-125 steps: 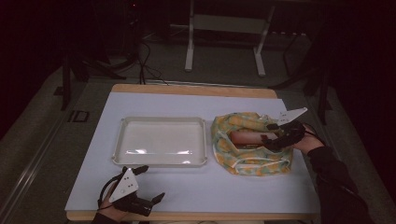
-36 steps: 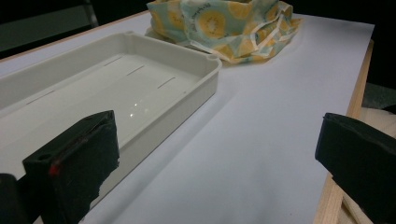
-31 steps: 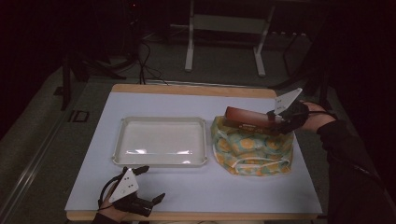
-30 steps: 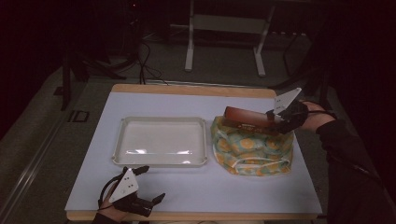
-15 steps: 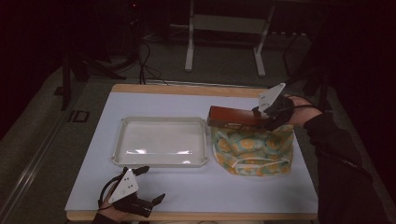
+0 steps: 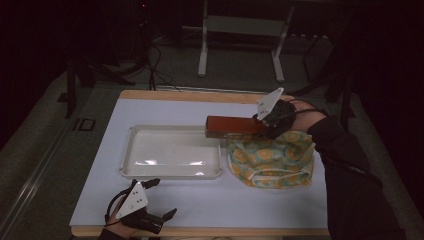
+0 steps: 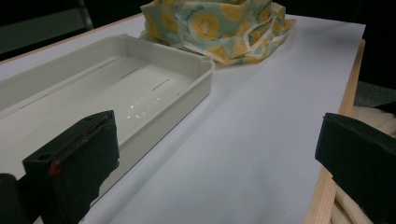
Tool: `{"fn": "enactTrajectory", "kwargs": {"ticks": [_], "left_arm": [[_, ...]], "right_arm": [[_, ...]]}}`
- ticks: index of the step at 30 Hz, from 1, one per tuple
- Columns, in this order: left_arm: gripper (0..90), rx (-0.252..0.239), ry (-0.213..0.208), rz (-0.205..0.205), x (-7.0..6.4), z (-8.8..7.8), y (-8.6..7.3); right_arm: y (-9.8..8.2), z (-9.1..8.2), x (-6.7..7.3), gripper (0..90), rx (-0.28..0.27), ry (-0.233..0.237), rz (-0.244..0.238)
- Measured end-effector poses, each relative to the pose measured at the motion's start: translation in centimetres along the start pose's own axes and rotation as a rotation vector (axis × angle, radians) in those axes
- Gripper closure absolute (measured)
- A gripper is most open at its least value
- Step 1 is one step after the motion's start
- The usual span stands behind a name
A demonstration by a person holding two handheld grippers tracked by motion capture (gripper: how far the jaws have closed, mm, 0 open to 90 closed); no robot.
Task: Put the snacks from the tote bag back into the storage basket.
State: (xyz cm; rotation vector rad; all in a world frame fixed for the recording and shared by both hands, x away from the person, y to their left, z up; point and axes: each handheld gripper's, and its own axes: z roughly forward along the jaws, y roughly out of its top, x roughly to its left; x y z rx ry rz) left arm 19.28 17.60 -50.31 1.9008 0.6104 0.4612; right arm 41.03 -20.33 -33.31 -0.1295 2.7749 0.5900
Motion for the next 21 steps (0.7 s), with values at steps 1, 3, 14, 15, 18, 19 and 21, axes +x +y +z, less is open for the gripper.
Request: {"fn": "enactTrajectory", "kwargs": {"ticks": [1,3,14,15,18,19,21], "left_arm": [[0.0,-0.001,0.0,-0.001,0.0,0.0,0.0],[0.0,0.0,-0.001,0.0,0.0,0.0,0.0],[0.0,-0.001,-0.005,0.007,-0.1,0.0,0.0],[0.0,-0.001,-0.006,0.007,0.0,0.0,0.0],[0.0,-0.002,-0.009,0.007,-0.1,0.0,0.0],[0.0,-0.002,-0.01,0.008,-0.1,0.0,0.0],[0.0,-0.001,-0.009,0.008,-0.1,0.0,0.0]], "right_arm": [[0.3,0.1,0.0,43.1,-0.004,0.003,-0.008],[0.6,0.3,0.0,43.1,-0.009,0.004,-0.016],[3.6,2.4,0.5,43.1,-0.056,0.027,-0.068],[3.8,2.5,0.5,43.1,-0.06,0.03,-0.071],[4.5,3.1,0.6,43.1,-0.071,0.029,-0.08],[4.8,3.2,0.7,43.1,-0.084,0.031,-0.081],[5.1,3.5,0.7,43.1,-0.101,0.038,-0.086]]}}
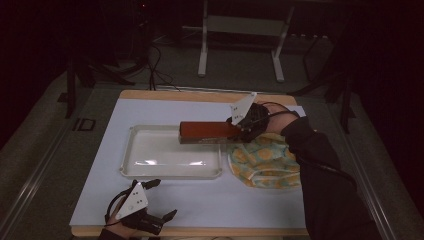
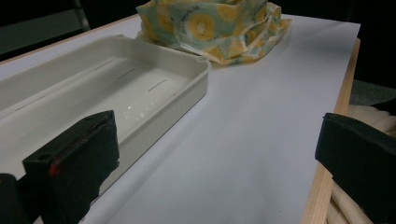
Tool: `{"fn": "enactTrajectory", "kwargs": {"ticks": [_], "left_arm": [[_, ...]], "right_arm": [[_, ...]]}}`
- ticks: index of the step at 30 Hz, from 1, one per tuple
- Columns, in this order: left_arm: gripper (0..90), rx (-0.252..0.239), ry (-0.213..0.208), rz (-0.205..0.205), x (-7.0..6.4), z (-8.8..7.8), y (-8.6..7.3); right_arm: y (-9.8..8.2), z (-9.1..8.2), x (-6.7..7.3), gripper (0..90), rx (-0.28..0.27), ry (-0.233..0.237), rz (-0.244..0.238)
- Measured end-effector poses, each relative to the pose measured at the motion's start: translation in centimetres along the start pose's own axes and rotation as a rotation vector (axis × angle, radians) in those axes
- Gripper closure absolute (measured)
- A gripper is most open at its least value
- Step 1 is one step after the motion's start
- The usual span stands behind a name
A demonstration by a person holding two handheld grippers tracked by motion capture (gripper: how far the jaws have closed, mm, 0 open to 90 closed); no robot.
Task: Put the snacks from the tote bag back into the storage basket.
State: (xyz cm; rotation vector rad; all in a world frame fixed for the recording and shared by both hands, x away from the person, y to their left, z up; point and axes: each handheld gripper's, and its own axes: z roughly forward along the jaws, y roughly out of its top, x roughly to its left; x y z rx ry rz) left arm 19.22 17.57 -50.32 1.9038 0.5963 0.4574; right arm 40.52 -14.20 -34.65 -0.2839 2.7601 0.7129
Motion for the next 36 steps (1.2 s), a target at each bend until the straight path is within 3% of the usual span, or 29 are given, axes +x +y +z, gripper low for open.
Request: {"fn": "enactTrajectory", "kwargs": {"ticks": [13,23,29,36], "left_arm": [[0.0,0.001,-0.007,0.005,0.0,0.0,0.0],[0.0,0.0,-0.011,0.005,0.0,0.0,0.0],[0.0,-0.001,-0.011,0.004,-0.1,0.0,0.0],[0.0,-0.001,-0.012,0.004,0.0,-0.1,0.0]], "right_arm": [[2.0,3.3,0.4,43.1,-0.092,0.022,-0.006],[1.6,6.0,0.6,43.1,-0.157,0.013,0.016],[0.9,8.2,0.5,43.1,-0.101,0.033,0.024],[0.4,9.8,0.3,43.2,-0.084,0.034,0.045]]}}
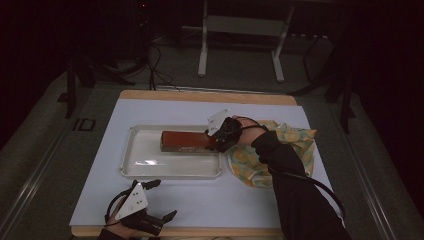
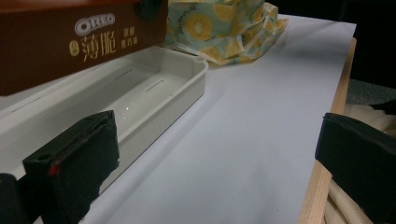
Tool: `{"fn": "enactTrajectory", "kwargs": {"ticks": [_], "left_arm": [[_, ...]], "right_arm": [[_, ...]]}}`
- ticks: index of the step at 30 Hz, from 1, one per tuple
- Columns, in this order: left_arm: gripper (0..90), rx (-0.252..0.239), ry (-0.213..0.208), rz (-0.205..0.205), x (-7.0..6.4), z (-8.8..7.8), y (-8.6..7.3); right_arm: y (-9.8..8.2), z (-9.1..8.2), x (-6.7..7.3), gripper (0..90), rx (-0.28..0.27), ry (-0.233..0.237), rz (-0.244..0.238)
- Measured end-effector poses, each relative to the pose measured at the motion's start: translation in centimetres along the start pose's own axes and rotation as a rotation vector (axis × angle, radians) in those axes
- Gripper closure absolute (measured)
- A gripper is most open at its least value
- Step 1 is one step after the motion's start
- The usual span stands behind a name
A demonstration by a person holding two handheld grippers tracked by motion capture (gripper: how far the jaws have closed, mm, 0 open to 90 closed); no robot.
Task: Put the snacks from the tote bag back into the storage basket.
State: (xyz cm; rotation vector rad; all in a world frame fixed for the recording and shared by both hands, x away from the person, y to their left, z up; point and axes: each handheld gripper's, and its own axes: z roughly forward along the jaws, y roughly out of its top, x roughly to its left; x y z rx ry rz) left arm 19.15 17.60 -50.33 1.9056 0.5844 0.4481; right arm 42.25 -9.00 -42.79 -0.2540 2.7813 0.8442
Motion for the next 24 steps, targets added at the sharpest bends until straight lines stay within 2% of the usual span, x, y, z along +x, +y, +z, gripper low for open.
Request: {"fn": "enactTrajectory", "kwargs": {"ticks": [9,19,24], "left_arm": [[0.0,-0.001,-0.003,0.0,0.0,0.0,0.0],[0.0,-0.001,-0.004,-0.003,0.0,0.0,0.0],[0.0,-0.01,0.003,-0.008,0.1,-0.1,0.0]], "right_arm": [[-0.5,2.4,0.2,43.1,0.054,0.018,-0.006],[-0.6,3.8,0.2,43.0,0.095,0.039,-0.007],[-0.8,4.3,0.1,42.9,0.107,0.05,0.011]]}}
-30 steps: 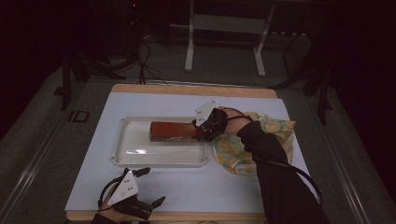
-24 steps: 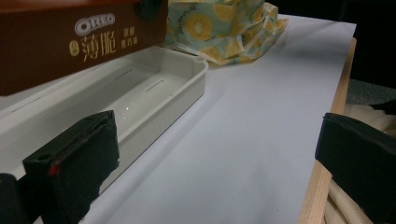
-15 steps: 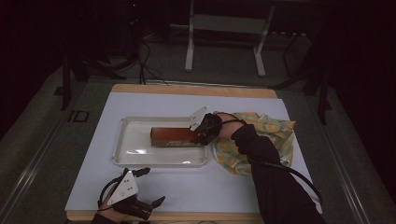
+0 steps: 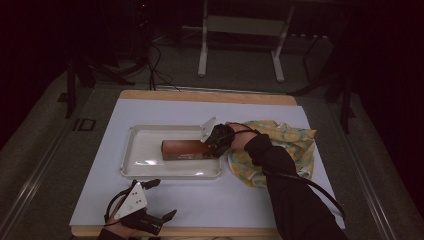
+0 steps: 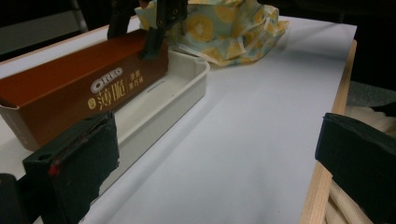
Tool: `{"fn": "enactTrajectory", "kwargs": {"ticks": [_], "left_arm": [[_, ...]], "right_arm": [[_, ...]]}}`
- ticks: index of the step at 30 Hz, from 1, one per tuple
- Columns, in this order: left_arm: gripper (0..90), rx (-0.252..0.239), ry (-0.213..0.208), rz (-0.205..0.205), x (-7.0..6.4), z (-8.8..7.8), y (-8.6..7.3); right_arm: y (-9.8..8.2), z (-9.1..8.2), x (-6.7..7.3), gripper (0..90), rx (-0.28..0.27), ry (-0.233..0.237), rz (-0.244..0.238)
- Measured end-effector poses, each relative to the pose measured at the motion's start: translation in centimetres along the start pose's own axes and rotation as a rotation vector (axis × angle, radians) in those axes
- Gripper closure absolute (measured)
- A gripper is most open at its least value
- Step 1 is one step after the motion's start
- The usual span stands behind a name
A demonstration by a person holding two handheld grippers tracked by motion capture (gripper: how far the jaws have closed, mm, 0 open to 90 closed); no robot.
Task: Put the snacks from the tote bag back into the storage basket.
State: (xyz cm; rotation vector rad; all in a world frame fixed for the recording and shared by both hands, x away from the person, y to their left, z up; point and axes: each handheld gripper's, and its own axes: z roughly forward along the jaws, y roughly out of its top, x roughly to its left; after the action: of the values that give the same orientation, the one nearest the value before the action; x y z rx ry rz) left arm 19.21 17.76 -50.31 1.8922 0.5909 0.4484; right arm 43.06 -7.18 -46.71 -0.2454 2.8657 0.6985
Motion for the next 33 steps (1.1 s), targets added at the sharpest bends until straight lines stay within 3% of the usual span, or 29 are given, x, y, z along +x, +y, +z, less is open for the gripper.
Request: {"fn": "enactTrajectory", "kwargs": {"ticks": [20,33], "left_arm": [[0.0,0.003,0.001,-0.002,0.0,0.0,0.0],[0.0,0.006,0.002,-0.002,0.0,0.1,0.0]], "right_arm": [[0.0,0.5,-0.3,39.6,0.031,0.044,0.024],[0.4,-2.3,-0.4,36.6,0.002,0.013,0.041]]}}
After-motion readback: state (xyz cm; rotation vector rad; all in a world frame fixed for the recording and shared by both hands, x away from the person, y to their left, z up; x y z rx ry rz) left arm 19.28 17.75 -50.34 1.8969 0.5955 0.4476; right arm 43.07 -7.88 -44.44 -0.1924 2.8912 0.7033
